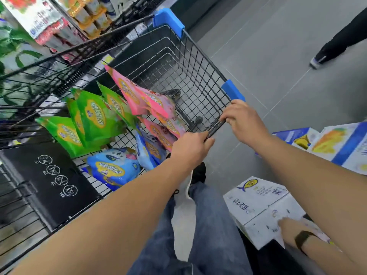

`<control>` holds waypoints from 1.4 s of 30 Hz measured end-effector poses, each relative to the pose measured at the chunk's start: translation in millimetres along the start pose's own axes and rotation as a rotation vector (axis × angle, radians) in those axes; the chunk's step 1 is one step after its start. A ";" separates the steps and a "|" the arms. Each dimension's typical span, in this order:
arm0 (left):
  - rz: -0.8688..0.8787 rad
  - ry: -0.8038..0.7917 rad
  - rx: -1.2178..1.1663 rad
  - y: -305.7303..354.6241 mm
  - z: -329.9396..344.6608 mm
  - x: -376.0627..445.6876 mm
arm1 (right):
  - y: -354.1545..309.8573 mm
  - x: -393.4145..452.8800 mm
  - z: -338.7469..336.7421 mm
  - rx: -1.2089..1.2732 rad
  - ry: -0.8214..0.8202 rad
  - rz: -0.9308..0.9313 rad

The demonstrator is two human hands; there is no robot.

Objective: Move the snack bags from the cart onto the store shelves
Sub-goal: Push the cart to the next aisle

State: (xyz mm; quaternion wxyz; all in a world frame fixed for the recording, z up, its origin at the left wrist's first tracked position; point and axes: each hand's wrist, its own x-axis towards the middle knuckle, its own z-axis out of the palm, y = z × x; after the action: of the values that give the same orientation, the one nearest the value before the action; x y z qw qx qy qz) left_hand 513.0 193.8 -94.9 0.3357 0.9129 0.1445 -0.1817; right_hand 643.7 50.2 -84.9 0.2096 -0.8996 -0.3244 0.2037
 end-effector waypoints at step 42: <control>-0.105 -0.141 0.130 267.0 -21.9 340.1 | 306.9 202.8 -232.0 0.059 -0.016 -0.020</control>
State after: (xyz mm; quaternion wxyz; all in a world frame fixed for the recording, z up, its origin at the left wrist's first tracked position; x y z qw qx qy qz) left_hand 924.6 60.8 -75.6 0.2749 0.9089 0.1561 -0.2718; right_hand 1056.4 -86.3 -95.6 0.2356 -0.8881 -0.3290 0.2180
